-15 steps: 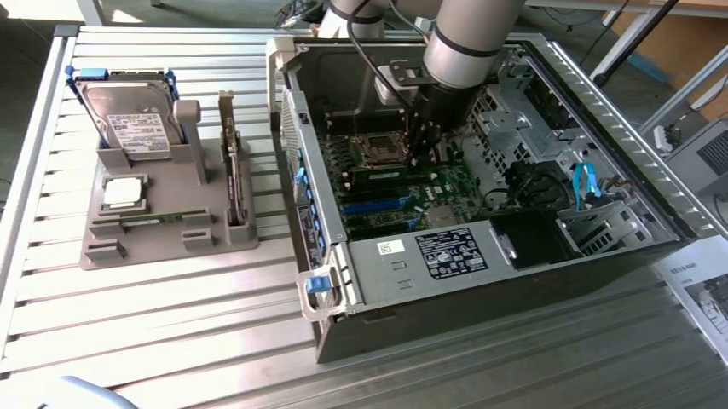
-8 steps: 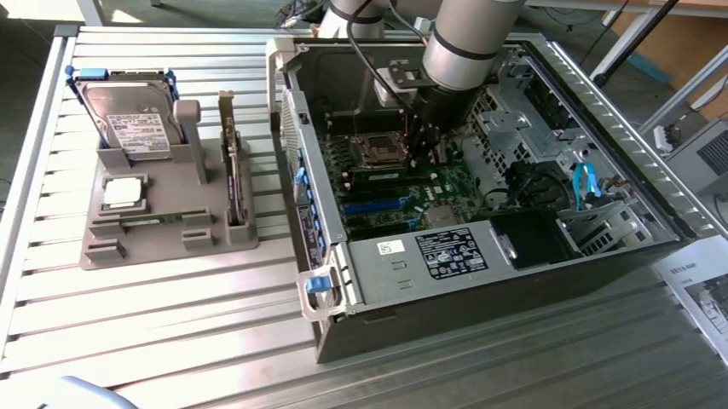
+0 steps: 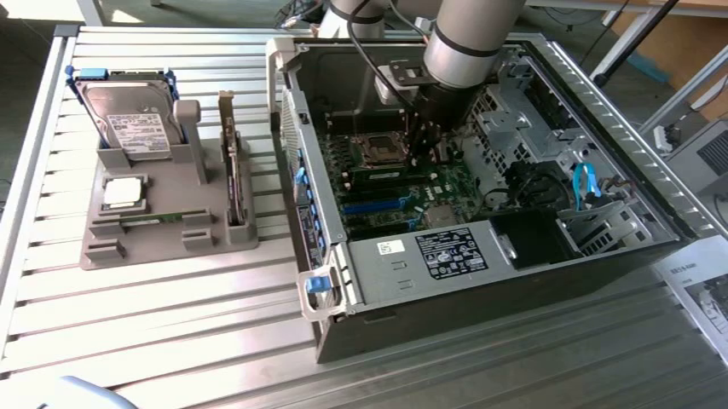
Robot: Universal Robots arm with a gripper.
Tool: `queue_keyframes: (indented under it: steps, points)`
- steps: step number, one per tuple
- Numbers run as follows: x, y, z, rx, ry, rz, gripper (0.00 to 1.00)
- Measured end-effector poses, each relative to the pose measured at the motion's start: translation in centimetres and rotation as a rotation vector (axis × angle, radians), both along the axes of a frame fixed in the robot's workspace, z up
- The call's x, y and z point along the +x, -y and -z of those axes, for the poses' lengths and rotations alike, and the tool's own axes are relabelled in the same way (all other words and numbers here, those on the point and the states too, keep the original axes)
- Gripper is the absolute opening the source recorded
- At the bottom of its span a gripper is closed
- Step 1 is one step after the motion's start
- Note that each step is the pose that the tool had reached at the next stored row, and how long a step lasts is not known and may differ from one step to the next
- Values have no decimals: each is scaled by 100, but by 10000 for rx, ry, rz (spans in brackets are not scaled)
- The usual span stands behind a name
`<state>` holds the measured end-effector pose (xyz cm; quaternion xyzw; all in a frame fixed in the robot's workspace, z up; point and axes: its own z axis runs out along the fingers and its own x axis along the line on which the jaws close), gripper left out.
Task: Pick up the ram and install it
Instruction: 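Insert the ram into the slot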
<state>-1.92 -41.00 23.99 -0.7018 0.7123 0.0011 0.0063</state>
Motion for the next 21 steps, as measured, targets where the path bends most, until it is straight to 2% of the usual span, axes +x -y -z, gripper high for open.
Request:
queue_keyframes:
  steps: [7, 21]
  points:
    - [0, 0, 0, 0, 0, -147, 12]
    - [0, 2, 11, 1, 0, -114, 12]
